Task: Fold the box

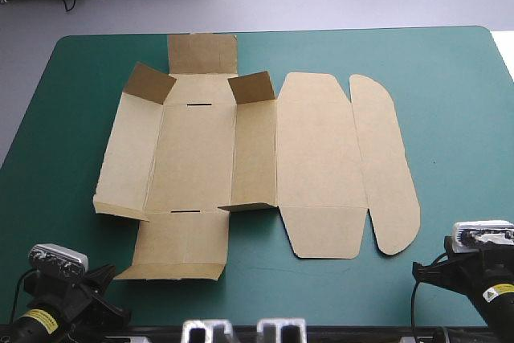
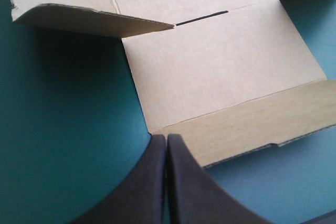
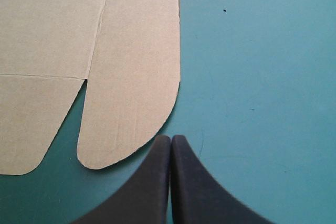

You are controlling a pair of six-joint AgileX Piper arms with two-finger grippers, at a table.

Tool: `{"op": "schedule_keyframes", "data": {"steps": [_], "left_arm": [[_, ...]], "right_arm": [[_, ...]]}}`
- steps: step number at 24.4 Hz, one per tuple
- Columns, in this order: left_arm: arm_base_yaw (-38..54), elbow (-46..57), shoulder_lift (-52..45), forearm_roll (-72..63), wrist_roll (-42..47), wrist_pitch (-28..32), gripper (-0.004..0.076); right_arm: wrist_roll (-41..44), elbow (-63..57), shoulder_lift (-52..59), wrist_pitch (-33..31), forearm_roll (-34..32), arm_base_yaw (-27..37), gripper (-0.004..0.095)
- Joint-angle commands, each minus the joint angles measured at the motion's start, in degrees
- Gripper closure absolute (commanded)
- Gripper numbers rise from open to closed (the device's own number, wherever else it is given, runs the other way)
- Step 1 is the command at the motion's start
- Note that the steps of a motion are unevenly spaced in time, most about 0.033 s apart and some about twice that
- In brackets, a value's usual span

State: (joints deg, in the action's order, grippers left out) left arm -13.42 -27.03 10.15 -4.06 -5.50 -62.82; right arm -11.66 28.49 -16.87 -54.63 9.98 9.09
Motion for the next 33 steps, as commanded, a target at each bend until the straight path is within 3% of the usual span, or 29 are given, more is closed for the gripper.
{"op": "schedule_keyframes", "data": {"steps": [1,20,26,30,33], "left_arm": [[-0.01,-1.21,0.79,-0.67,0.21,3.31,0.0733],[-0.01,-4.37,3.34,-0.62,-0.2,3.08,0.0733],[-0.01,-19.63,18.41,1.96,0.02,3.15,0.0733],[-0.01,-26.3,32.42,6.38,4.89,11.66,0.0733],[-0.01,-31.25,42.84,10.4,8.36,14.01,0.0733]], "right_arm": [[-0.05,1.34,-0.53,3.52,0.43,0.02,0.0921],[-0.05,1.34,-0.53,3.52,0.43,0.02,0.0921],[-0.05,1.34,-0.53,3.62,0.43,0.02,0.0921],[-0.05,1.34,-0.53,3.62,0.43,0.02,0.0921],[-0.05,1.34,-0.53,3.62,0.43,0.02,0.0921]]}}
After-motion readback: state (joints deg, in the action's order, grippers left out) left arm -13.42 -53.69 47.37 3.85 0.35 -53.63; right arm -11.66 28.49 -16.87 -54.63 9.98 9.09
